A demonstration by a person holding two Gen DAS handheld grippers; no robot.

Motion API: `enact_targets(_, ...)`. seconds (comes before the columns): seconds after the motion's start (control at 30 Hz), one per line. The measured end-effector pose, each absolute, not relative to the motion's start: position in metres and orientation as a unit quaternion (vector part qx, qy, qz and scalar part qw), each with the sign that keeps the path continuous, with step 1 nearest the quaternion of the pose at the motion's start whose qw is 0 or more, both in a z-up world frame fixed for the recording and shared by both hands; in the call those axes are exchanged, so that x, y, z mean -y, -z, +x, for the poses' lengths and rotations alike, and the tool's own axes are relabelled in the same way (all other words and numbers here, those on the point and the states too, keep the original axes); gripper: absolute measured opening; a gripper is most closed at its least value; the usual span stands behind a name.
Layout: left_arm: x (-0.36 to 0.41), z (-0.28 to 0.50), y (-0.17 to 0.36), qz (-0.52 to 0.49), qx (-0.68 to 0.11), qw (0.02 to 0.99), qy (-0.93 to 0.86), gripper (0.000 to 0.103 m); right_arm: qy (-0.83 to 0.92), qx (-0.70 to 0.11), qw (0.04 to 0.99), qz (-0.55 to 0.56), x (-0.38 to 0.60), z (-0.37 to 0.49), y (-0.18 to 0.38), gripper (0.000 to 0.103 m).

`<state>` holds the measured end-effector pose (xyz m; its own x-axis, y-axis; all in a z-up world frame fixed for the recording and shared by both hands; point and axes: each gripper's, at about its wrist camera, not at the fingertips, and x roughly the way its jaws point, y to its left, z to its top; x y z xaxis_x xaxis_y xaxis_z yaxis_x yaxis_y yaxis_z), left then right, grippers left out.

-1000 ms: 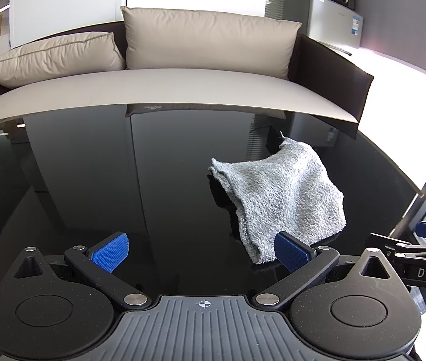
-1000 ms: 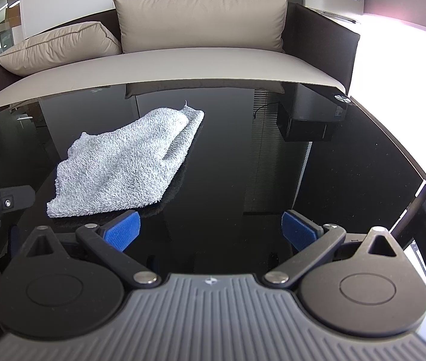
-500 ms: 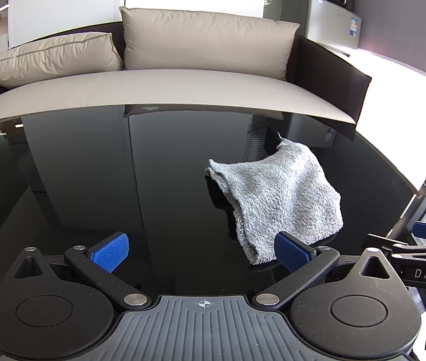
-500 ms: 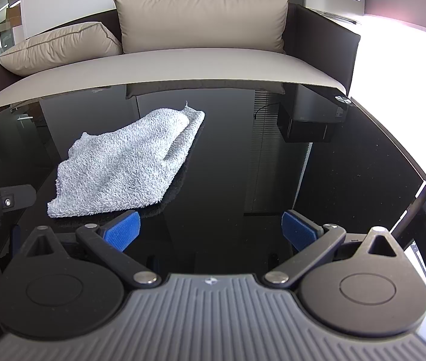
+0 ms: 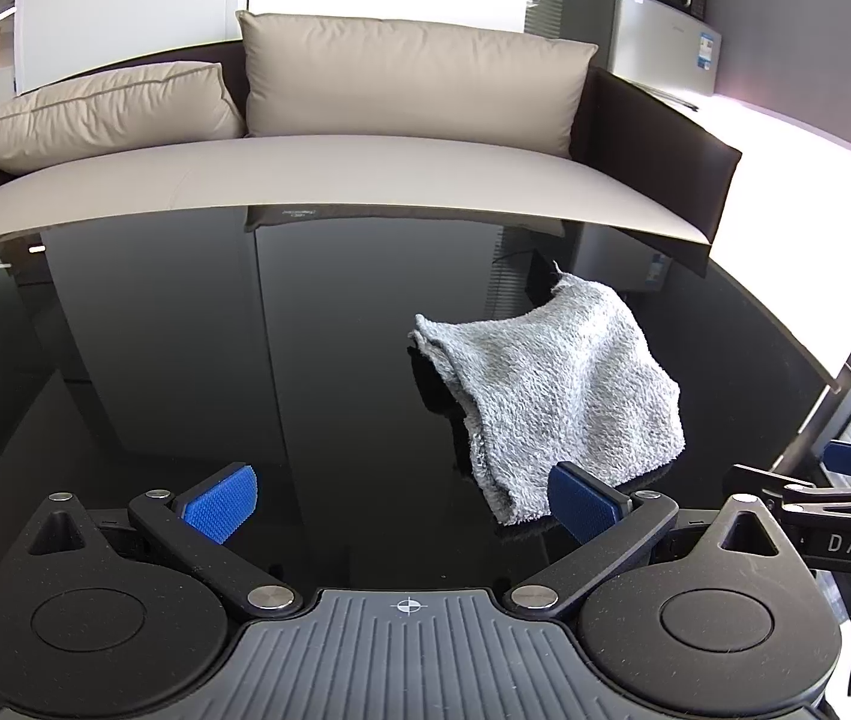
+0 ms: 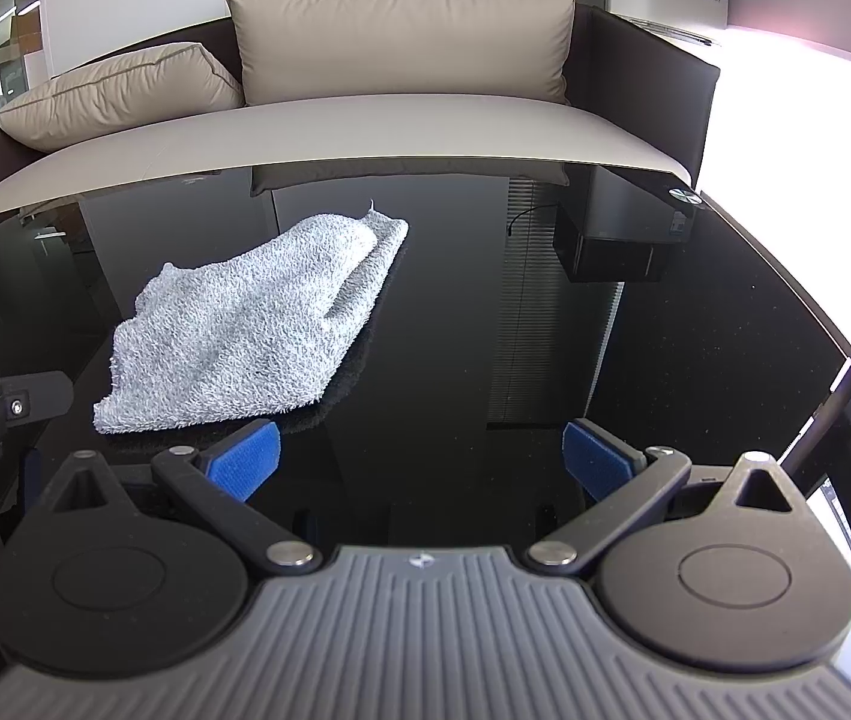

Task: Fold towel

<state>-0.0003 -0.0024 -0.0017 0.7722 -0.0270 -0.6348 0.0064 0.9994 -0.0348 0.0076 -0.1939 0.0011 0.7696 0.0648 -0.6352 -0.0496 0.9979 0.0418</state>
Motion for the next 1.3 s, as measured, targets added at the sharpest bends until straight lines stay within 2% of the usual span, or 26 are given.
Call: enact_targets(1.3,-0.0030,0.0038,0.0033,-0.042,-0.351,0.934,0.043,0.102,-0.043,-0.341,0.939,0.023,0.1991,0.0093,-0.0017,0.103)
